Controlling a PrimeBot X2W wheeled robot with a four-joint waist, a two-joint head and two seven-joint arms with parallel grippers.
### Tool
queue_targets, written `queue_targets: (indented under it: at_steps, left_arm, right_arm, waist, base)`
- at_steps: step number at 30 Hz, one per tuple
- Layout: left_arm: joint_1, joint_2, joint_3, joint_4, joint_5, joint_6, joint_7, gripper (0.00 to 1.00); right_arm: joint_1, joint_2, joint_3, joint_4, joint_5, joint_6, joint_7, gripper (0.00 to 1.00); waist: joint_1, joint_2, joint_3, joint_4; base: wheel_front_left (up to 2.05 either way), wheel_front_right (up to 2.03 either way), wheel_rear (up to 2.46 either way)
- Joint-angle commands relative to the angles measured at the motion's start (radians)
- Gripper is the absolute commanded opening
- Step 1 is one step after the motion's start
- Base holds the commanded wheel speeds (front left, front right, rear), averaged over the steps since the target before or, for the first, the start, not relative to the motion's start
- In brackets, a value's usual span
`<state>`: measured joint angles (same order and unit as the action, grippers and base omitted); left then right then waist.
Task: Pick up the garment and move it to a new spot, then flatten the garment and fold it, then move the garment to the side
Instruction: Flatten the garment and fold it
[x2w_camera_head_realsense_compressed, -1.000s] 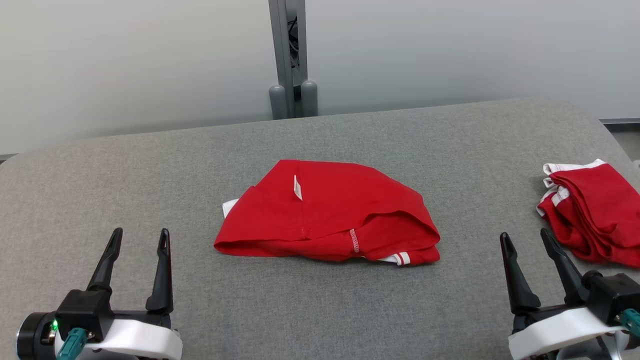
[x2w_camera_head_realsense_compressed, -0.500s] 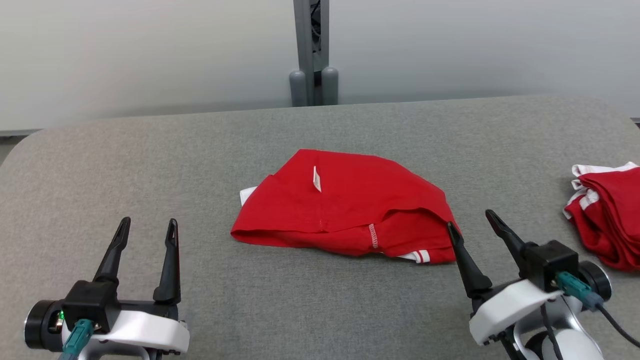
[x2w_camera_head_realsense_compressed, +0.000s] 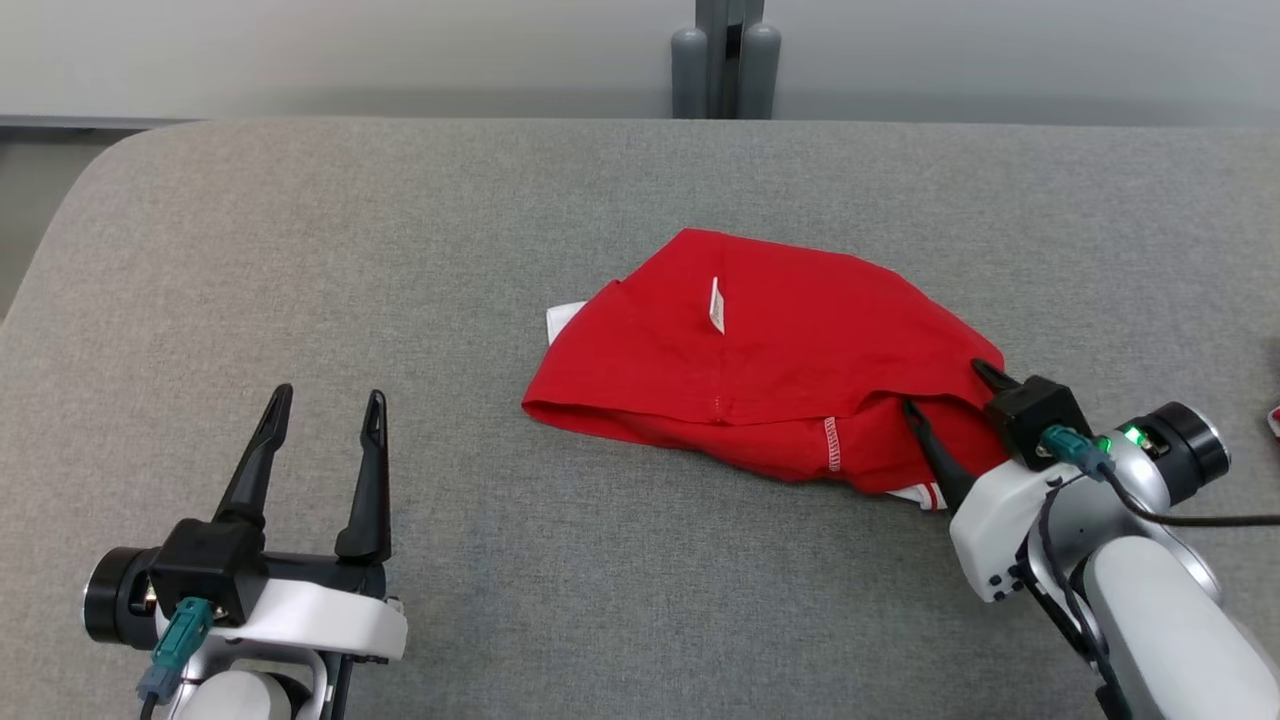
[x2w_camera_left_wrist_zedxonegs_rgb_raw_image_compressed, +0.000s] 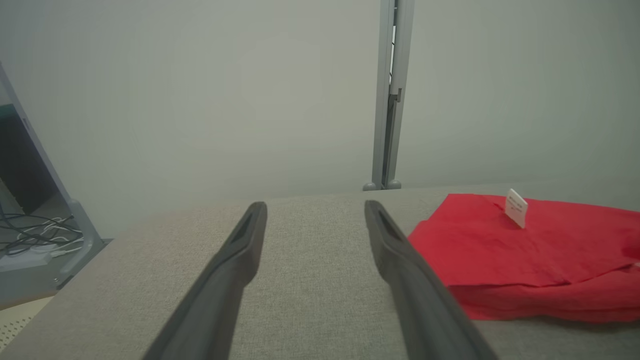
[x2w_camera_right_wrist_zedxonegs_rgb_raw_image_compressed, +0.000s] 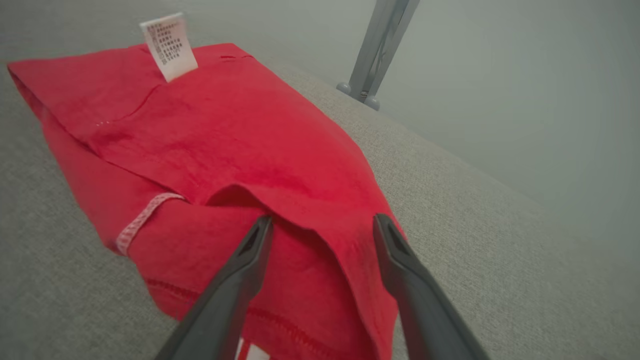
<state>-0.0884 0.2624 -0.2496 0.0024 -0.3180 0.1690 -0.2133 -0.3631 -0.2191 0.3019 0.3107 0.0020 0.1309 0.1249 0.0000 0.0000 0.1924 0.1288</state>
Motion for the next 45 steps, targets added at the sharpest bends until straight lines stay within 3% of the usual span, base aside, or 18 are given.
queue_targets:
  at_steps: [1,2,3,4,11,20,24,30,36,43,44,45]
  left_arm:
    - [-0.025,-0.004,-0.001,0.01,-0.006,-0.006,-0.012,1.0]
    - [-0.032,-0.005,-0.001,0.016,-0.005,-0.008,-0.013,1.0]
    - [-0.037,-0.005,-0.001,0.022,-0.005,-0.009,-0.016,1.0]
    - [-0.041,-0.006,-0.001,0.028,-0.005,-0.009,-0.018,1.0]
    - [-0.053,-0.003,0.004,0.047,-0.003,-0.012,-0.031,1.0]
    - [-0.036,0.01,0.015,0.054,-0.003,-0.004,-0.037,1.0]
    - [-0.024,0.019,0.019,0.046,-0.006,0.001,-0.035,1.0]
    - [-0.039,0.029,0.014,0.026,-0.006,-0.002,-0.026,1.0]
    - [-0.057,0.033,0.004,0.021,-0.004,-0.008,-0.016,1.0]
    - [-0.085,0.04,-0.009,0.028,-0.003,-0.019,-0.009,1.0]
    - [-0.089,0.041,-0.011,0.029,-0.003,-0.02,-0.009,1.0]
    - [-0.09,0.041,-0.013,0.029,-0.003,-0.019,-0.009,1.0]
  right_arm:
    - [-0.029,-0.007,-0.001,0.025,0.002,0.0,-0.01,1.0]
    - [-0.045,-0.003,-0.003,0.037,0.001,0.0,-0.023,0.5]
    - [-0.055,0.003,-0.009,0.046,0.004,0.0,-0.036,0.3]
    - [-0.062,0.012,-0.018,0.047,0.013,0.0,-0.054,0.0]
    - [-0.099,0.048,-0.02,-0.006,0.036,0.0,-0.135,0.0]
    - [-0.136,0.09,0.011,-0.283,0.113,0.0,-0.229,0.0]
    - [-0.088,0.118,-0.08,-0.425,0.153,0.0,-0.24,0.0]
    - [0.048,0.154,-0.338,-0.527,0.207,0.0,-0.208,0.0]
    - [0.143,0.165,-0.501,-0.364,0.219,0.0,-0.206,0.0]
    - [0.1,0.145,-0.469,-0.017,0.229,0.0,-0.266,0.0]
    - [0.086,0.143,-0.463,0.024,0.238,0.0,-0.281,0.32]
    - [0.071,0.142,-0.459,0.06,0.252,0.0,-0.293,0.86]
  waist:
    - [0.0,0.0,0.018,0.014]
    - [0.0,0.0,0.021,0.015]
    - [0.0,0.0,0.024,0.015]
    - [0.0,0.0,0.025,0.014]
    - [0.0,0.0,0.023,-0.008]
    - [0.0,0.0,-0.012,-0.069]
    - [0.0,0.0,-0.018,-0.105]
    - [0.0,0.0,0.003,-0.149]
    - [0.0,0.0,0.03,-0.181]
    - [0.0,0.0,0.048,-0.195]
    - [0.0,0.0,0.05,-0.196]
    - [0.0,0.0,0.05,-0.196]
  base:
    - [0.0,0.0,0.0]
    - [0.0,0.0,0.0]
    - [0.0,0.0,0.0]
    - [0.0,0.0,0.0]
    - [0.0,0.0,0.0]
    - [0.0,0.0,0.0]
    - [0.0,0.0,0.0]
    - [0.0,0.0,0.0]
    - [0.0,0.0,0.0]
    - [0.0,0.0,0.0]
    - [0.0,0.0,0.0]
    - [0.0,0.0,0.0]
